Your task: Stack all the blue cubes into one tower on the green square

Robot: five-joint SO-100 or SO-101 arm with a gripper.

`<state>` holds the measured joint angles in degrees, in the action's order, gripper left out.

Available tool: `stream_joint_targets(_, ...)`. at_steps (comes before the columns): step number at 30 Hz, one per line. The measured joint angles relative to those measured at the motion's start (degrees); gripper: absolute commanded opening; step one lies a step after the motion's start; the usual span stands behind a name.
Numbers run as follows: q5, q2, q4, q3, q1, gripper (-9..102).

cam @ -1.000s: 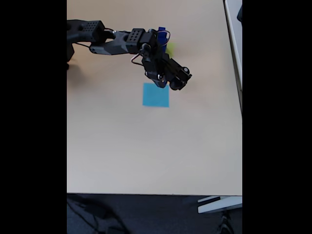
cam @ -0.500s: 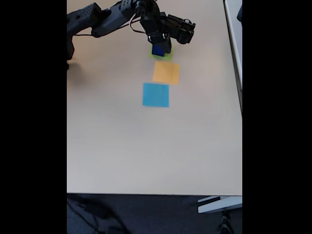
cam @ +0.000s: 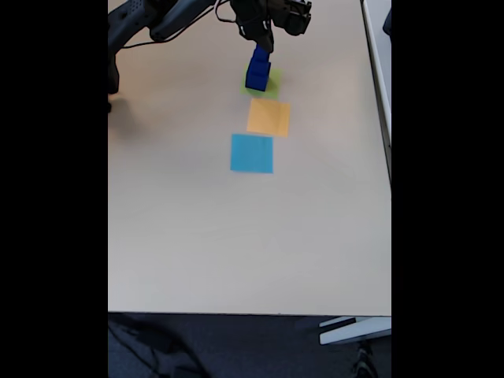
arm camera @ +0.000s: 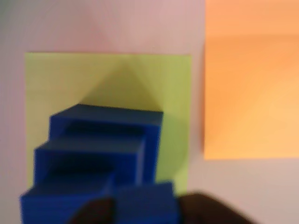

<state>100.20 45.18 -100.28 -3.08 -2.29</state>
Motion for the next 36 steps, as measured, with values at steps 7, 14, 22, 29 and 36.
stream_joint_targets(7,2.81,0.00,0.00,-0.53,-0.88,0)
stream_joint_targets(14,3.87,2.11,0.00,-3.34,-1.49,0)
stream_joint_targets(22,4.48,3.52,0.00,-5.19,-2.11,0)
stream_joint_targets(29,4.39,3.69,0.00,-7.03,-2.72,0)
stream_joint_targets(36,4.39,3.87,0.00,-7.38,-3.87,0)
